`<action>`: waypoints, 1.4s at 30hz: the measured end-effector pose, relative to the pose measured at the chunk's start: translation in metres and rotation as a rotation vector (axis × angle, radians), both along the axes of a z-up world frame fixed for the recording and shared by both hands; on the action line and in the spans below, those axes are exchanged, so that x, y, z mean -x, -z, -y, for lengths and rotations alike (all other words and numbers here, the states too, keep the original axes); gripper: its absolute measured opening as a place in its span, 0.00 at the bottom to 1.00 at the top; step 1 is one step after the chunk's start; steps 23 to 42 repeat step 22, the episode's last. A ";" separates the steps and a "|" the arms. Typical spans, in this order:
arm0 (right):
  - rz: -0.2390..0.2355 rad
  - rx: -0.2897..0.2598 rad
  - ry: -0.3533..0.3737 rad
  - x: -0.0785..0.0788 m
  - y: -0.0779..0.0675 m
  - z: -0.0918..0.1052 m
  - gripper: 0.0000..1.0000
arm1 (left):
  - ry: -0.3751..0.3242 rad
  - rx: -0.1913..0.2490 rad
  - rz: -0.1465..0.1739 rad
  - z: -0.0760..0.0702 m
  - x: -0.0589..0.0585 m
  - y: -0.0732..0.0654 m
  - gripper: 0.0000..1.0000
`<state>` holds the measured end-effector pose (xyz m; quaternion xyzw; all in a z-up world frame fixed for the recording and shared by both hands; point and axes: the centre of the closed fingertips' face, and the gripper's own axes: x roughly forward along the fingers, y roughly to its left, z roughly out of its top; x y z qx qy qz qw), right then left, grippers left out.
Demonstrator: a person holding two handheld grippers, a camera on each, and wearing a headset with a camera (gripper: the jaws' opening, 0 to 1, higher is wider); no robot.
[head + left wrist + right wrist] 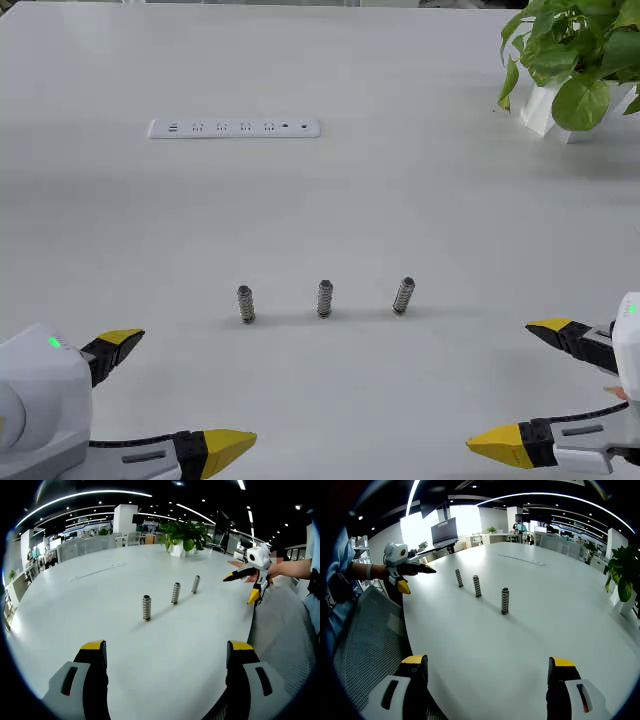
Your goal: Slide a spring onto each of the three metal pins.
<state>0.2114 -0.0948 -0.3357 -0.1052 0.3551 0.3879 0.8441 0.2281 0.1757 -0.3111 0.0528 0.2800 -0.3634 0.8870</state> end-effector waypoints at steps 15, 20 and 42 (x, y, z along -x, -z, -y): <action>-0.005 -0.004 -0.003 0.001 0.003 -0.002 0.99 | 0.010 -0.005 -0.010 0.000 0.001 0.008 0.99; 0.000 -0.006 -0.003 0.001 0.001 -0.005 0.99 | 0.011 -0.006 -0.016 0.001 0.002 0.010 0.99; 0.002 -0.002 -0.005 0.001 0.001 -0.006 0.99 | 0.010 -0.005 -0.017 0.001 0.002 0.011 0.99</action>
